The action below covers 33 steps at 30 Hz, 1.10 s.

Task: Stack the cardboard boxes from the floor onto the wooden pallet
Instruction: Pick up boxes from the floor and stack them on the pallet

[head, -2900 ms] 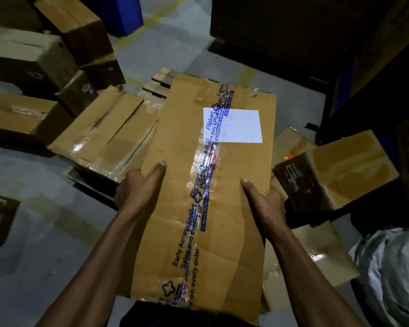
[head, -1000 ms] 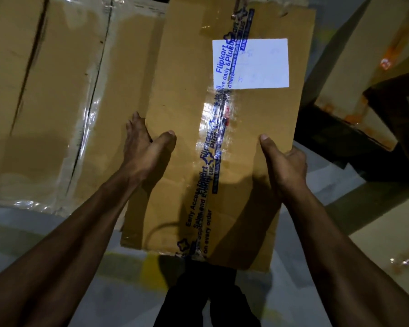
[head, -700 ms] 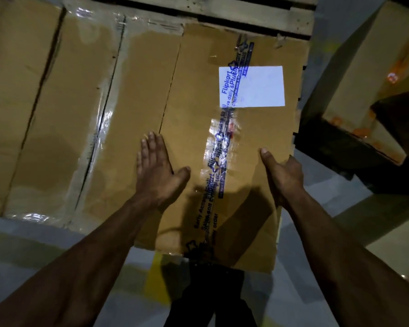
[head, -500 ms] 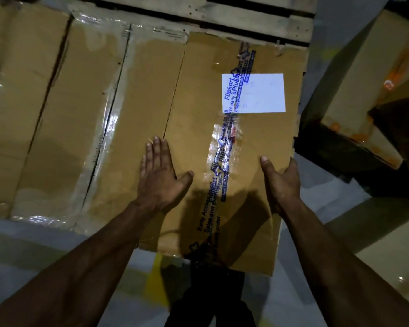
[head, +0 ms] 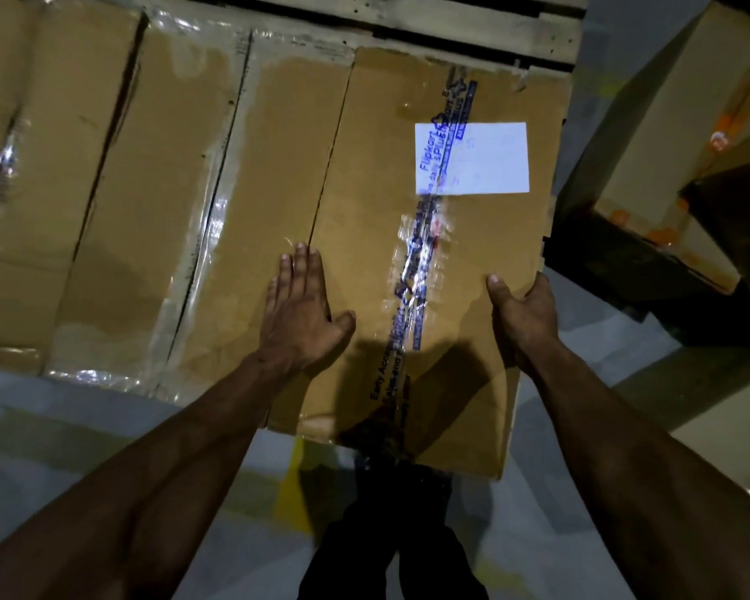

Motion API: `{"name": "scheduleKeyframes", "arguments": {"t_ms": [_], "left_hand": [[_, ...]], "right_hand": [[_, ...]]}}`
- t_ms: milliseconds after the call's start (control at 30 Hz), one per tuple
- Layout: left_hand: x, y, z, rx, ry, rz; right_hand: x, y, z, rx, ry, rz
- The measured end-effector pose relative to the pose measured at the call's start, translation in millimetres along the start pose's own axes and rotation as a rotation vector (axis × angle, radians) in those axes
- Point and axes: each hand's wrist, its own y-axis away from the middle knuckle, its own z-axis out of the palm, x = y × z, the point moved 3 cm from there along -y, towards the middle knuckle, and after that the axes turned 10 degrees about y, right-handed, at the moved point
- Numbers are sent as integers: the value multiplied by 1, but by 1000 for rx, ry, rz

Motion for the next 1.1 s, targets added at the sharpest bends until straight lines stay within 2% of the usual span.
{"name": "scheduleKeyframes", "arguments": {"t_ms": [167,333,433,633,900,1100], "left_hand": [[-8,32,4,60,40,10],[-28,89,25,94,125,-55],[-38,112,36,111,157,-117],[-36,114,44,189,266,-223],[-38,117,58,272,356,-233],[-31,105,53,329,466,-363]], "right_hand": [[5,27,3,28,3,57],[60,92,13,-5,-26,171],[75,109,15,10,-59,178],[76,103,14,-13,-84,113],[81,101,18,36,-34,83],[82,101,17,65,-24,68]]}}
